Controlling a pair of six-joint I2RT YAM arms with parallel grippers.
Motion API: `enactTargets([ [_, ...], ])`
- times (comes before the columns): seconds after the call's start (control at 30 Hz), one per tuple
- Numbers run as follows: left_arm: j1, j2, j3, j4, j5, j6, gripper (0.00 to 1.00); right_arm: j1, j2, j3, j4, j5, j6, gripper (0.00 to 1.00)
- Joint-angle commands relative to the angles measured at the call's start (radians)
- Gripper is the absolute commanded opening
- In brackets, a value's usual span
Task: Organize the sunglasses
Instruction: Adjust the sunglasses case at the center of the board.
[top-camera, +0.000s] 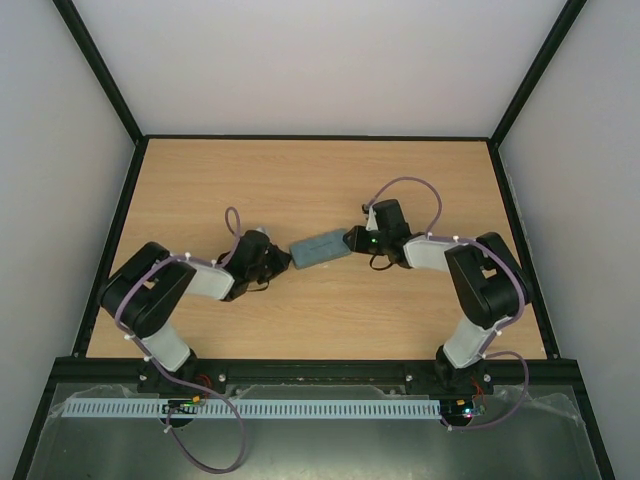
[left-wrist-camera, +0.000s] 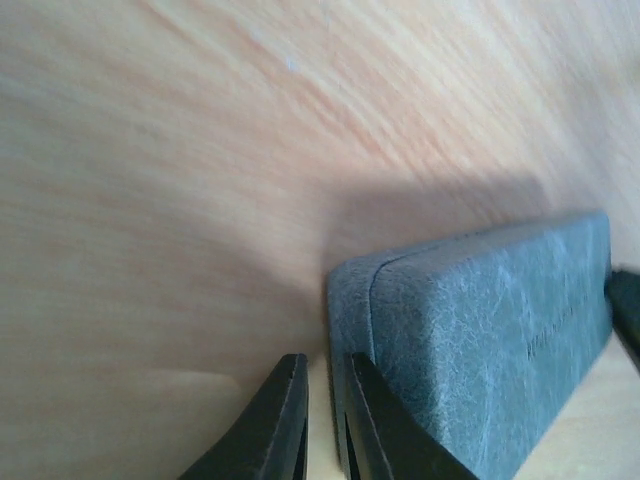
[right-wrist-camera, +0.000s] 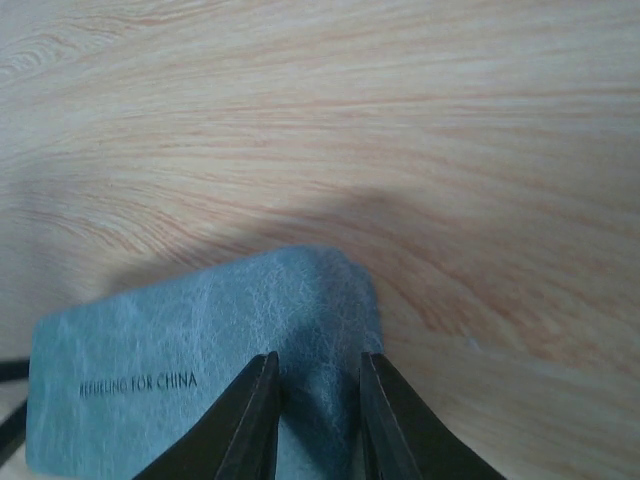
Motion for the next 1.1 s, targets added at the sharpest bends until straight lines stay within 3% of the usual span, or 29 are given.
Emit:
enactTargets([
  [0.0, 0.007, 0.052, 0.087, 0.036, 0.001, 0.032, 0.14, 0.066, -0.015, -0.082, -0.075, -0.151, 0.033, 0.23],
  [0.47, 0.046, 0.038, 0.097, 0.004, -0.006, 0.046, 0.14, 0.099, -0.078, -0.097, -0.121, -0.085, 0.035, 0.27],
  [0.6, 0.048, -0.121, 0.023, -0.085, -0.042, 0.061, 0.19, 0.097, -0.206, -0.1, -0.207, 0.052, 0.028, 0.42],
  [0.63, 0.045, -0.179, 0.008, -0.131, -0.061, 0.072, 0.2, 0.097, -0.253, -0.101, -0.233, 0.087, 0.024, 0.48],
  [0.67, 0.043, -0.255, -0.004, -0.183, -0.081, 0.084, 0.23, 0.097, -0.307, -0.105, -0.253, 0.128, 0.022, 0.61],
  [0.7, 0.041, -0.337, -0.012, -0.239, -0.103, 0.097, 0.29, 0.098, -0.359, -0.111, -0.268, 0.178, 0.015, 0.76],
  [0.73, 0.036, -0.437, -0.017, -0.296, -0.129, 0.117, 0.44, 0.097, -0.413, -0.121, -0.281, 0.242, 0.011, 0.94],
  [0.8, 0.043, -0.577, 0.009, -0.45, -0.2, 0.163, 0.95, 0.093, -0.504, -0.131, -0.318, 0.42, -0.003, 0.99],
  [0.93, 0.075, -0.748, 0.117, -0.777, -0.445, 0.248, 0.99, 0.065, -0.686, -0.193, -0.333, 0.662, -0.046, 0.99],
  [1.07, 0.161, -0.79, 0.139, -0.925, -0.57, 0.305, 0.99, 0.052, -0.861, -0.361, -0.189, 0.79, -0.148, 0.99],
])
